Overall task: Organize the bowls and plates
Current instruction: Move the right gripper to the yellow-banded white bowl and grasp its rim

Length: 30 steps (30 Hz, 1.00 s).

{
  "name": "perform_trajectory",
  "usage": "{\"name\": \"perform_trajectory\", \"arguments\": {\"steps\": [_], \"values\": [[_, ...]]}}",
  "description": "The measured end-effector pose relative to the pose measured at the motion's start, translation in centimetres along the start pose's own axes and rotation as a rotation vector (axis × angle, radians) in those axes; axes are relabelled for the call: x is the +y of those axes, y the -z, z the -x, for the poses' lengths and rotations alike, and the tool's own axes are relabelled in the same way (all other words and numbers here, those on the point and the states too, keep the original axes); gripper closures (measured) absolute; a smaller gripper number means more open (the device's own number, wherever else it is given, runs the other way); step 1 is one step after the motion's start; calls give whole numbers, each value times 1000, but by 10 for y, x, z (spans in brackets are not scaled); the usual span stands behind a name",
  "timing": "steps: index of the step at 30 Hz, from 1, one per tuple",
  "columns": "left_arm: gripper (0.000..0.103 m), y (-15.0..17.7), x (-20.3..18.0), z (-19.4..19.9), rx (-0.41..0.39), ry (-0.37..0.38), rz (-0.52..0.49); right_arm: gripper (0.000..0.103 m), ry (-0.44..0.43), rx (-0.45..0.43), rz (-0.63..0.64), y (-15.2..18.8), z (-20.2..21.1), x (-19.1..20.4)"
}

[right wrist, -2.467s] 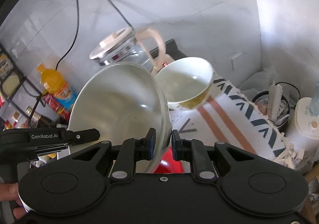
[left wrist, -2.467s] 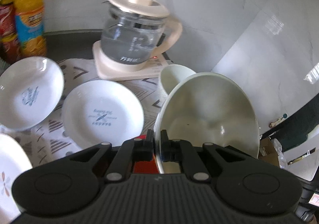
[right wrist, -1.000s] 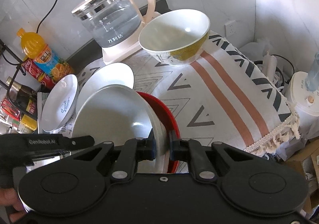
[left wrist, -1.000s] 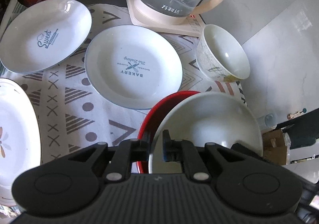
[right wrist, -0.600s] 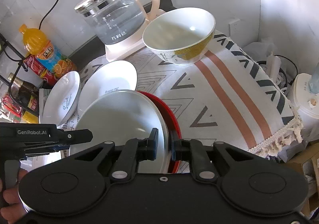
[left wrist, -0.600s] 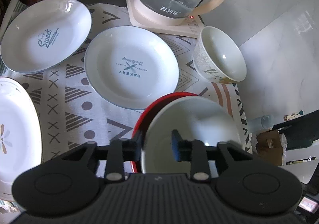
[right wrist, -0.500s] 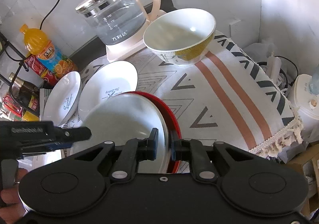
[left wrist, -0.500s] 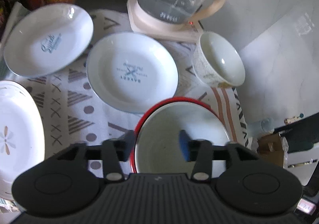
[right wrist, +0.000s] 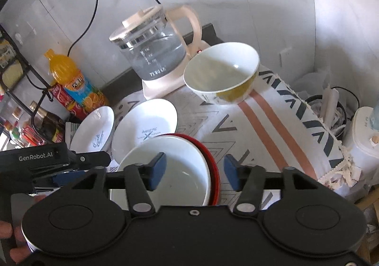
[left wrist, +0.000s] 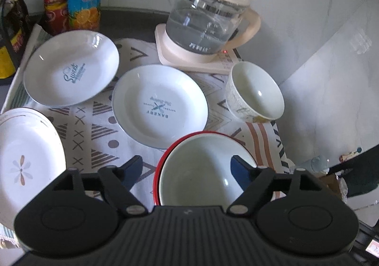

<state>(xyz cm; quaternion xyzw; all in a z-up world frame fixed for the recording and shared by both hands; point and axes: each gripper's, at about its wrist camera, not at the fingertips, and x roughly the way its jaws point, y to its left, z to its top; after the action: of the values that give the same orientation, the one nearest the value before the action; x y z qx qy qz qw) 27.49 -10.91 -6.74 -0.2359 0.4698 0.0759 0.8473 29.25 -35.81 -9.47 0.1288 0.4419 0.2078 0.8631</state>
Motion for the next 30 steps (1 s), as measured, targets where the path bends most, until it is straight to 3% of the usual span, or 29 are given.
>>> {"name": "perform_trajectory", "arguments": {"steps": [2,5,14,19,30], "values": [[15,0,-3,5,-19,2,-3,24,-7,-17,-13,-1,4,-2],[0,-2,-6,13,-56,7,-9,11,-24,-52,-27,-2,13,-6],[0,-10,-17,14,-79,-24,-39,9,-20,-78,-48,-10,18,-17],[0,-20,-23,4,-63,-25,-70,9,25,-104,-29,-15,13,-19],[0,-55,-41,-32,-4,-3,-117,9,66,-74,-57,-48,-15,-29]]}}
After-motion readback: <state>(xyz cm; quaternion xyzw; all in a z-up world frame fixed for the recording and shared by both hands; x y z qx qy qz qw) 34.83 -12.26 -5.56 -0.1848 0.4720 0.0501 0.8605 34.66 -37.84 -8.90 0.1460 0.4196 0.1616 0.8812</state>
